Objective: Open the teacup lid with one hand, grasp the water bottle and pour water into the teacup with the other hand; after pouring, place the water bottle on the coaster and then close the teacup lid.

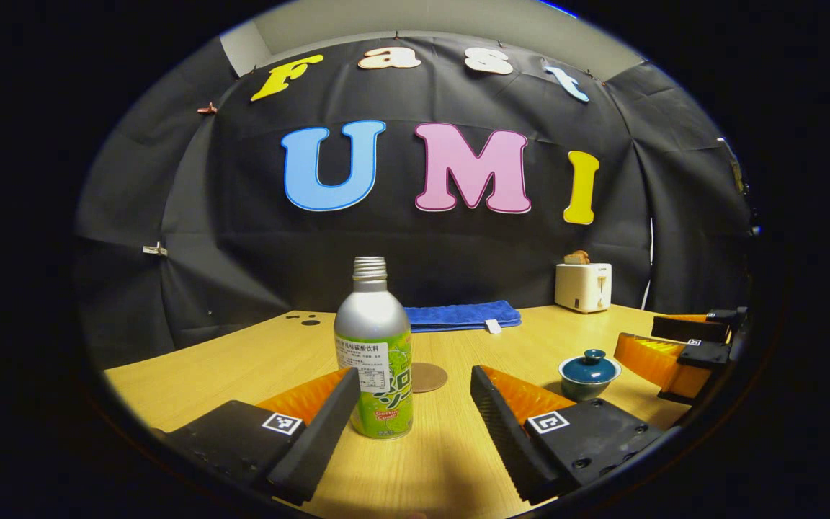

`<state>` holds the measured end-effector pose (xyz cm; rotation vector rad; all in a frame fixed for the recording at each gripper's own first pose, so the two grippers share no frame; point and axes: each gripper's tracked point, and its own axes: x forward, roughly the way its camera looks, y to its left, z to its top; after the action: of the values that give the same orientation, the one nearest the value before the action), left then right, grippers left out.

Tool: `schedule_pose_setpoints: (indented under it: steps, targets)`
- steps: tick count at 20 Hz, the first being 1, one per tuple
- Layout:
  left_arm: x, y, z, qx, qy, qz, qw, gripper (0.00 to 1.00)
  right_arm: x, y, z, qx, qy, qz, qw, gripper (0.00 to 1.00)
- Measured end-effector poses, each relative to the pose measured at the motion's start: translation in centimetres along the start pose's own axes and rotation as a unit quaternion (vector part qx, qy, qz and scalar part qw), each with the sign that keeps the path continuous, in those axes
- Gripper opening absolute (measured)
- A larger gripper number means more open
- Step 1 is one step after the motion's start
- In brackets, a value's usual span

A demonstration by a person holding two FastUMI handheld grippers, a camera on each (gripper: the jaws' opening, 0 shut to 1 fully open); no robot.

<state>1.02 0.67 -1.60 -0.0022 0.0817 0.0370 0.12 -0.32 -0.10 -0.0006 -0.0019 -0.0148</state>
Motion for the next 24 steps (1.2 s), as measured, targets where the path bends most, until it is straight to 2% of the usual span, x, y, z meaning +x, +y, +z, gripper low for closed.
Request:
schedule_pose_setpoints:
  steps: [8,12,17,19,24]
  targets:
    - [-0.2,0.4,0.0,0.000,-0.001,0.015,1.000,0.98,0.2,0.4,-0.1,0.000,0.000,0.015,1.000,0.98]
    - [-0.5,-0.1,0.0,0.000,-0.001,0.006,1.000,0.98,1.2,0.9,-0.1,-0.002,0.005,0.025,1.000,0.98]
    - [-0.7,-0.4,0.0,-0.001,-0.007,-0.001,1.000,0.98,2.9,2.4,-1.8,-0.038,0.053,0.053,0.996,0.98]
    - [-0.8,-0.4,0.1,-0.001,-0.009,-0.001,1.000,0.98,3.8,2.7,-2.2,-0.039,0.066,0.061,0.995,0.97]
    - [-1.0,-0.5,0.5,-0.001,-0.019,0.000,1.000,0.98,5.8,2.4,-3.0,-0.051,0.086,0.051,0.994,0.86]
